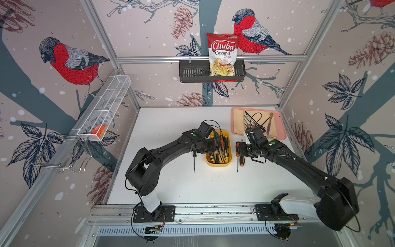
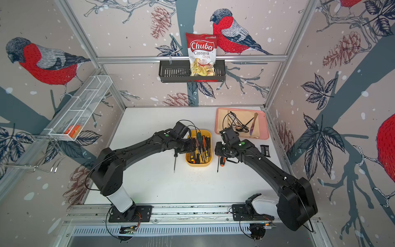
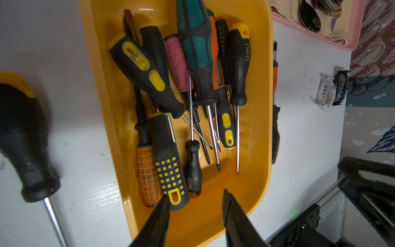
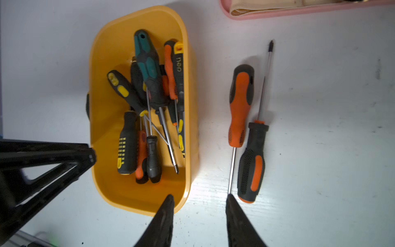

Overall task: Take out the screwdriver from the storage box
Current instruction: Place the screwdriver at the center of the board, then pick up the screwdriver from the storage box.

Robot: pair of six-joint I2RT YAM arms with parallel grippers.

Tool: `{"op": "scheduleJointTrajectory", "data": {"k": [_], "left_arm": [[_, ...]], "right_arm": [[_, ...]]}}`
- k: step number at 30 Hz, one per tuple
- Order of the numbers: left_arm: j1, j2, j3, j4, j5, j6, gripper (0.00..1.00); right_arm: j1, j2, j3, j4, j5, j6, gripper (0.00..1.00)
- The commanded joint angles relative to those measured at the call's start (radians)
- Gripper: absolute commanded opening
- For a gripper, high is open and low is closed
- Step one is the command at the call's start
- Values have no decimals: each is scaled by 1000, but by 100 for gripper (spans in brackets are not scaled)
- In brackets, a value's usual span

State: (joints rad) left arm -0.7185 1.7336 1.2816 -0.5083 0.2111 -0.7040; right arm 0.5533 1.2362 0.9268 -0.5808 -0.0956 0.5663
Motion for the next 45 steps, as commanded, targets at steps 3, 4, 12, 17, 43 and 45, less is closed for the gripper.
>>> {"op": "scheduleJointTrajectory", "data": {"k": [3,4,12,17,43,45], "left_arm": [[-25,43,43,-69,-70,-43,43],[-31,51,48,-76,-79,-50,43],[-67,121,91,-128,-148,-82,44],[-81,159,103,-138,-169,-92,44],[-90,110,155,-213,-170,-54,15],[-90,91,157,-227,-174,-47,15]], "right_arm": [[13,-58,-19,72,-123,-24,41],[17,-64,-22,75,-128,-26,41],[18,-73,-37,79,-154,-54,41],[16,-73,-37,84,-166,-70,41],[-6,-95,-62,98,-171,-65,41],[-7,-97,-65,106,-171,-56,41]]}}
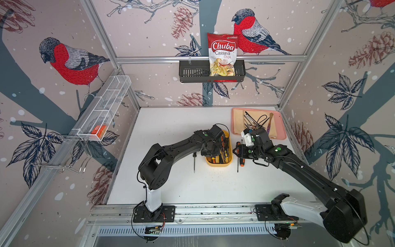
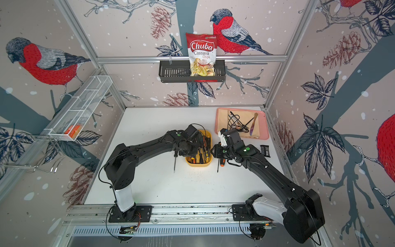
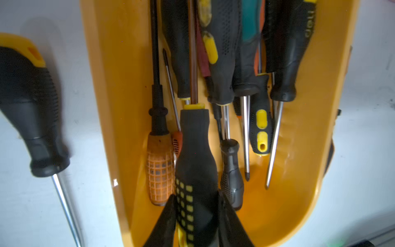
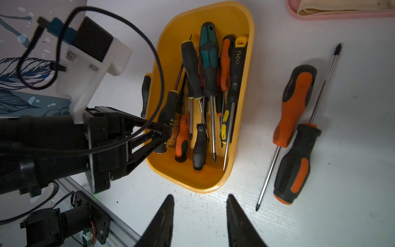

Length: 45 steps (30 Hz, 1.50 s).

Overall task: Take out the screwdriver from the storage box
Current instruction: Pick up the screwdriver from the storage box, then place the screwdriver at the center of the board.

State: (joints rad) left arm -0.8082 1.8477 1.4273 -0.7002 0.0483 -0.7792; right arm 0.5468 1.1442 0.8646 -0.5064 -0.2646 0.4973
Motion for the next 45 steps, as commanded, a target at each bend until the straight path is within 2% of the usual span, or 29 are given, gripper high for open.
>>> {"op": "scheduleJointTrajectory", "data": {"k": [1,11,28,34,45], "left_arm": [[0,-34,11,-41,-14,31,15],[24,-138,-29,-90,-57,70,15],[201,-392,-297,-55,-53,165,15],[257,-421,-388,-6,-30,208,14],[303,-401,-502,101,3,261,14]], "right_arm": [[0,-6,-4,34,-4,18,41],[31,5,0,73,9,70,41],[199,149,81,133,90,165,41],[243,191,104,143,117,189,41],[278,208,93,157,149,231,40]]}}
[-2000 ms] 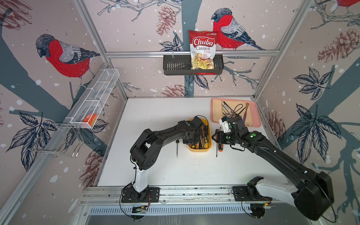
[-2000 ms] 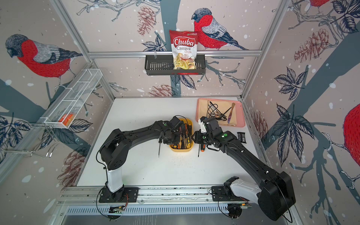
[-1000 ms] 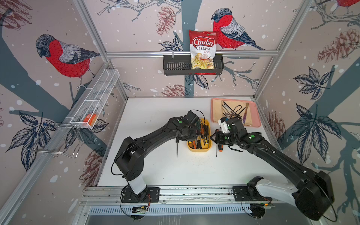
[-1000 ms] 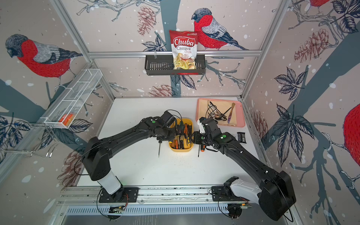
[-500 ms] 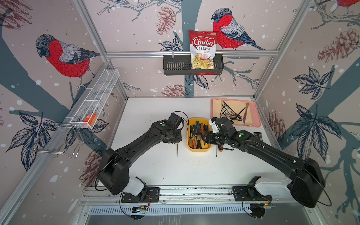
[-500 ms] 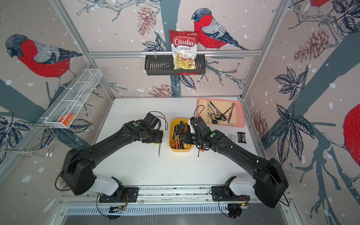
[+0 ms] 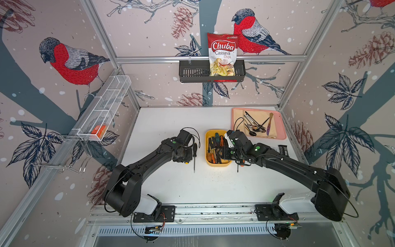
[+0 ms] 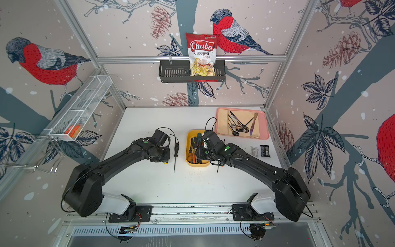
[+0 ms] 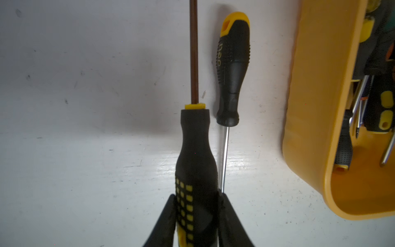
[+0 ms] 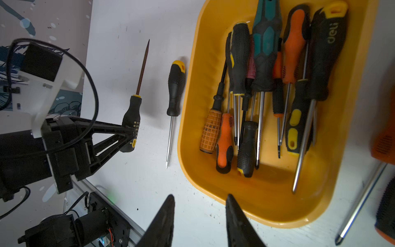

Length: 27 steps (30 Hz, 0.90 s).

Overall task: Take out the screwdriver from the storage box
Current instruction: Place the screwdriver at the center of the board.

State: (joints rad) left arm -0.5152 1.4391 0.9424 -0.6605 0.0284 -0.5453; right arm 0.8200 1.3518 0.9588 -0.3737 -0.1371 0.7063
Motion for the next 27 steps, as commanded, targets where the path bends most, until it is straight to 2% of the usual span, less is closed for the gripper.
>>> {"op": "scheduleJointTrajectory", "data": {"k": [1,14,27], "left_arm": [[11,12,-27,72,24,26,14],[13,53,-102,191,69,0,17],[12,58,-160,237,82,-23,28]], "right_arm": [[6,3,-2,24,25,24,40],[11,27,-2,22,39,30,40],[9,49,9,10,36,12,40]]}}
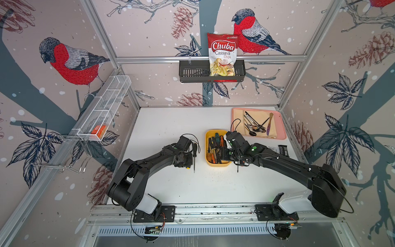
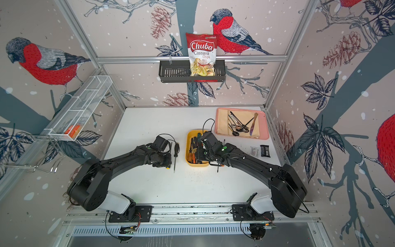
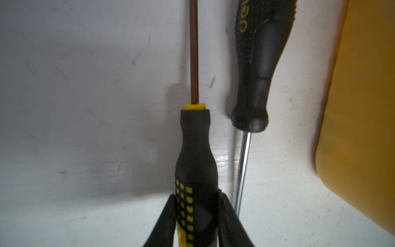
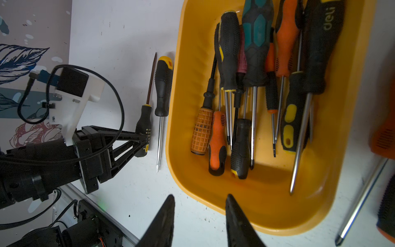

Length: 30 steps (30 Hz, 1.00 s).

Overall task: Take out the screwdriver from the storage box
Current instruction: Place the screwdriver at the center of the board.

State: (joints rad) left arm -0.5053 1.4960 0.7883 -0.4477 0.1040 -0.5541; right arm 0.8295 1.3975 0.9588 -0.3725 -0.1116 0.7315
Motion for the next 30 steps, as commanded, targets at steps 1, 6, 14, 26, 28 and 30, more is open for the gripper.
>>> {"op": "scheduleJointTrajectory", "data": {"k": [1,6,14,26,28,30], "left_arm": [[3,1,-8,26,6,-16,30],[2,-12,-10,22,9,-22,38],[2,-86,16,-17,-2,-20,49],[2,-288,-13,104,-3,46,51],[2,-304,-14,123,29,56,52],[2,-320,-23,158,95,57,53]], "right_arm": [[-1,4,9,7,10,-15,40],[-6,3,9,0,10,-19,41],[-9,3,34,-20,50,-23,44],[-49,86,140,-92,159,-27,46],[-61,123,164,-98,142,-29,46],[-64,164,192,-103,139,-39,45]]}}
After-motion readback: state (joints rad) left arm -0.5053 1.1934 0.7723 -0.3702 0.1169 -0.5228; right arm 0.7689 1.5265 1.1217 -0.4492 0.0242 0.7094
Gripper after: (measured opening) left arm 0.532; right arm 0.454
